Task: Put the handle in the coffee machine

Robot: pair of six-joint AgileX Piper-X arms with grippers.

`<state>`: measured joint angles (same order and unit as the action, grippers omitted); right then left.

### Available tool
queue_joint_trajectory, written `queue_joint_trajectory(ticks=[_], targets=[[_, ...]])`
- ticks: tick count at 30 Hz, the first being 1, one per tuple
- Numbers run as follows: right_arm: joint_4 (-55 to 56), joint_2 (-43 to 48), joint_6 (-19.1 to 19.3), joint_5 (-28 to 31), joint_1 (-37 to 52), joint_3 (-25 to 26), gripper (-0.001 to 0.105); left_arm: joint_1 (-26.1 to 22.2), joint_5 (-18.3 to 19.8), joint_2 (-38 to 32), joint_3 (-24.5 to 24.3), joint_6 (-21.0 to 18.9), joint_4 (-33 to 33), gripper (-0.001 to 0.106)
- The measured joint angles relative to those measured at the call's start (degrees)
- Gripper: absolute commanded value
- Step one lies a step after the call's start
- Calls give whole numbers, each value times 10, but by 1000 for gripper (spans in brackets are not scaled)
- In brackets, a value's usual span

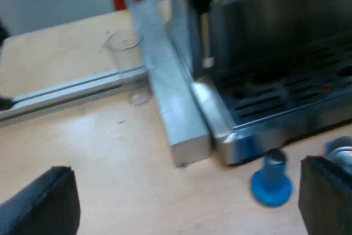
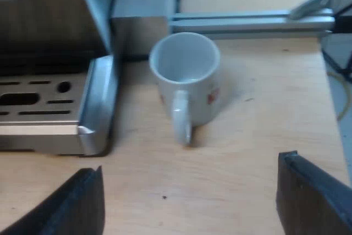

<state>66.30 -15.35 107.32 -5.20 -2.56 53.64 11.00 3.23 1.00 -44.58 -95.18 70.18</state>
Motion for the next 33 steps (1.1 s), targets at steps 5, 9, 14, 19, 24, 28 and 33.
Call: queue_joint_trajectory(ticks=[5,9,14,19,24,28,33], targets=[[18,-61,7,-25,-27,31,67,29,36,60,-19,-1,0,82],[30,-112,13,-35,-57,41,67,65,50,99,-21,-1,0,82],[33,-153,15,-54,-99,50,67,109,70,132,-21,-1,0,82],[61,-193,23,-61,-179,50,67,163,82,162,-21,5,-1,82],[63,-220,14,-60,-259,50,67,207,91,191,-21,13,-5,82],[66,-239,-8,-40,-319,50,67,234,91,211,-21,17,-14,82],[66,-266,-43,0,-405,50,67,251,91,228,-21,33,-18,82]])
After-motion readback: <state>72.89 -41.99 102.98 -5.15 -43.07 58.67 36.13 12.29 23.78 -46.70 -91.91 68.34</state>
